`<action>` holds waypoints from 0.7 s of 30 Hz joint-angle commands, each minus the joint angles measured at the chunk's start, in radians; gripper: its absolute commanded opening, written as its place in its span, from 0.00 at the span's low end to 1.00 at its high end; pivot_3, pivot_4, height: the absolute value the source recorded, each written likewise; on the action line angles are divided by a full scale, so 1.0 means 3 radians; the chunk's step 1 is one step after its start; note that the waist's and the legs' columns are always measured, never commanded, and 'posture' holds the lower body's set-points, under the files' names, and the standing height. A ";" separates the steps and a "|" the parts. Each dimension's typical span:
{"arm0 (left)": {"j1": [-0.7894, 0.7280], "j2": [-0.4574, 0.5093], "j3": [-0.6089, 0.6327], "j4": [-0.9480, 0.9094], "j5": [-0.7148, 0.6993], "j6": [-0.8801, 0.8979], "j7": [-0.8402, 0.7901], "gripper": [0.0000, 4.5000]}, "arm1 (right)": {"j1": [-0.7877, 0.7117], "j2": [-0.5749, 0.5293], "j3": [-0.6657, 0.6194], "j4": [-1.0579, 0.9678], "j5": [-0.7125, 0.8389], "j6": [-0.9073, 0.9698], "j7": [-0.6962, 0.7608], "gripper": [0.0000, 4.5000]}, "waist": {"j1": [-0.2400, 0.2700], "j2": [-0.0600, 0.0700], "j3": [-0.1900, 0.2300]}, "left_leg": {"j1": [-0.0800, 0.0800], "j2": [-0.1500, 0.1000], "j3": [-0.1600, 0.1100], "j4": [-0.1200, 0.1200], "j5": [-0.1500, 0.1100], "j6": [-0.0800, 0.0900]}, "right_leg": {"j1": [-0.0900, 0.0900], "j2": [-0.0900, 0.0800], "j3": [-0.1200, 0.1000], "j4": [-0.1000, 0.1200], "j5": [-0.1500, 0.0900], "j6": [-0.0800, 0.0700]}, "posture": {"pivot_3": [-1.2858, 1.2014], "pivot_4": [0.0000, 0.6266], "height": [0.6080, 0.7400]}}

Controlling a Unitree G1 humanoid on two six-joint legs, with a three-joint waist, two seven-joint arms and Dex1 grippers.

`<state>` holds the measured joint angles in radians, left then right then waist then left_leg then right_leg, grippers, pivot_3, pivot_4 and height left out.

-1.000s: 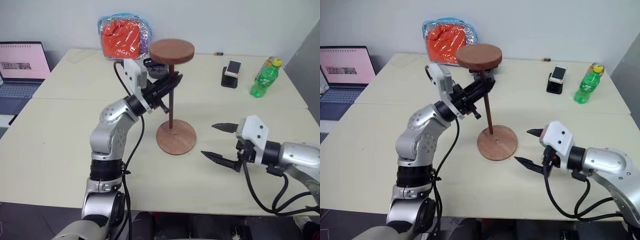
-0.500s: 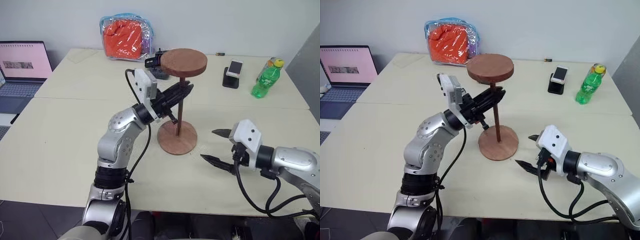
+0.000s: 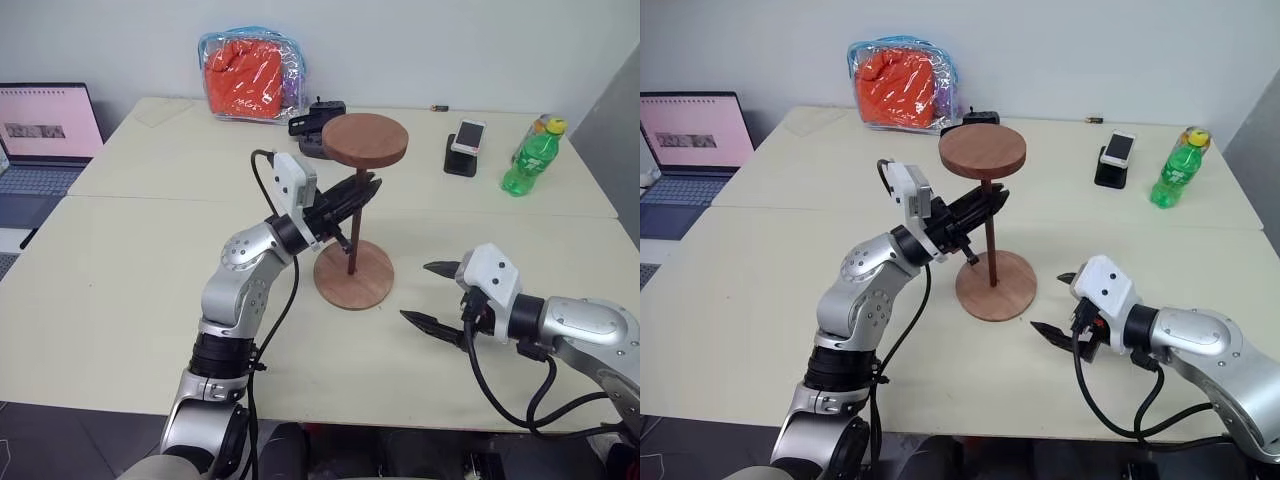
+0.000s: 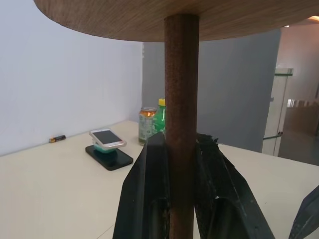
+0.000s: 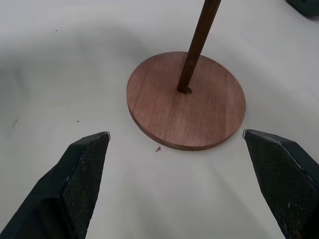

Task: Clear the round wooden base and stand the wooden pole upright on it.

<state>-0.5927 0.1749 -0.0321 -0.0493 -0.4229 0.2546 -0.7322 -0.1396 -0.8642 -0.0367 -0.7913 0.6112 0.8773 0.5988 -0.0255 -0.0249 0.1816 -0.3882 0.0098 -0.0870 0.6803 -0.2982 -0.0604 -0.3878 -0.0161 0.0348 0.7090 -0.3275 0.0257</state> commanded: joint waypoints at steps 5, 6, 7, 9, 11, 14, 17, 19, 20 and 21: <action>-0.0024 -0.0043 -0.0007 0.0012 0.0015 -0.0161 0.0014 0.06 | 0.0051 -0.0045 -0.0125 -0.0104 0.0036 0.0031 0.0020 1.00 | -0.0001 0.0000 0.0000 | 0.0001 0.0000 0.0001 0.0000 0.0000 0.0001 | 0.0000 0.0000 0.0001 0.0000 0.0000 0.0000 | 0.52 0.24 1.00; -0.0033 -0.0048 -0.0009 0.0035 0.0019 -0.0184 0.0008 0.06 | 0.0052 -0.0042 -0.0130 -0.0103 0.0038 0.0031 0.0018 1.00 | -0.0001 0.0000 0.0000 | 0.0001 0.0000 0.0001 0.0000 0.0000 0.0000 | 0.0000 0.0000 0.0001 0.0000 0.0000 0.0000 | 0.52 0.24 1.00; -0.0045 -0.0056 -0.0006 0.0059 0.0018 -0.0197 0.0011 0.06 | 0.0052 -0.0041 -0.0131 -0.0102 0.0037 0.0030 0.0020 1.00 | 0.0000 0.0000 0.0000 | 0.0001 0.0000 0.0001 0.0000 0.0000 0.0000 | 0.0000 0.0000 0.0001 0.0000 0.0000 0.0000 | 0.52 0.24 1.00; -0.0055 -0.0057 -0.0018 0.0086 0.0023 -0.0229 -0.0008 0.06 | 0.0045 -0.0041 -0.0133 -0.0094 0.0034 0.0032 0.0019 1.00 | 0.0000 0.0000 0.0000 | 0.0001 0.0000 0.0001 0.0000 0.0000 0.0000 | 0.0000 0.0000 0.0001 0.0000 0.0000 0.0000 | 0.52 0.24 1.00; -0.0056 -0.0058 -0.0026 0.0096 0.0026 -0.0245 -0.0020 0.06 | 0.0040 -0.0040 -0.0136 -0.0090 0.0036 0.0037 0.0019 1.00 | 0.0000 0.0000 0.0000 | 0.0001 0.0000 0.0001 0.0000 0.0000 0.0000 | 0.0000 0.0000 0.0001 0.0000 0.0000 0.0000 | 0.52 0.24 1.00; -0.0051 -0.0067 -0.0023 0.0102 0.0020 -0.0242 -0.0005 0.06 | 0.0043 -0.0038 -0.0144 -0.0093 0.0046 0.0047 0.0017 1.00 | 0.0000 0.0000 0.0000 | 0.0001 0.0000 0.0001 0.0000 0.0000 0.0001 | 0.0000 0.0000 0.0001 0.0000 0.0000 0.0000 | 0.52 0.24 1.00; -0.0042 -0.0068 -0.0036 0.0092 0.0020 -0.0239 0.0000 0.06 | 0.0045 -0.0035 -0.0151 -0.0106 0.0063 0.0072 0.0010 1.00 | 0.0000 0.0000 0.0000 | 0.0001 0.0000 0.0001 0.0000 0.0000 0.0001 | 0.0000 0.0001 0.0001 0.0000 0.0000 0.0000 | 0.52 0.24 1.00; -0.0029 -0.0069 -0.0046 0.0052 0.0001 -0.0199 0.0009 0.06 | 0.0039 -0.0028 -0.0154 -0.0113 0.0071 0.0087 0.0007 1.00 | 0.0000 0.0000 0.0000 | 0.0001 0.0000 0.0001 0.0000 0.0000 0.0000 | 0.0000 0.0004 0.0001 0.0000 0.0000 0.0000 | 0.52 0.24 1.00; -0.0022 -0.0070 -0.0050 0.0029 -0.0009 -0.0179 0.0014 0.06 | 0.0036 -0.0026 -0.0155 -0.0116 0.0073 0.0093 0.0006 1.00 | 0.0000 0.0000 0.0000 | 0.0001 0.0000 0.0001 0.0000 0.0000 0.0001 | 0.0000 0.0004 0.0001 0.0000 0.0000 0.0000 | 0.52 0.24 1.00; -0.0014 -0.0067 -0.0058 0.0004 -0.0016 -0.0164 0.0010 0.06 | 0.0035 -0.0023 -0.0157 -0.0118 0.0078 0.0098 0.0005 1.00 | 0.0000 0.0000 0.0000 | 0.0001 0.0000 0.0001 0.0000 0.0000 0.0001 | 0.0001 0.0005 0.0001 0.0000 0.0000 0.0000 | 0.52 0.24 1.00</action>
<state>-0.5950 0.1565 -0.0357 -0.0076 -0.4197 0.1959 -0.7305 -0.1266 -0.8730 -0.0570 -0.7916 0.6198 0.9074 0.6063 -0.0256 -0.0249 0.1816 -0.3878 0.0098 -0.0867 0.6803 -0.2982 -0.0602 -0.3876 -0.0147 0.0352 0.7090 -0.3275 0.0257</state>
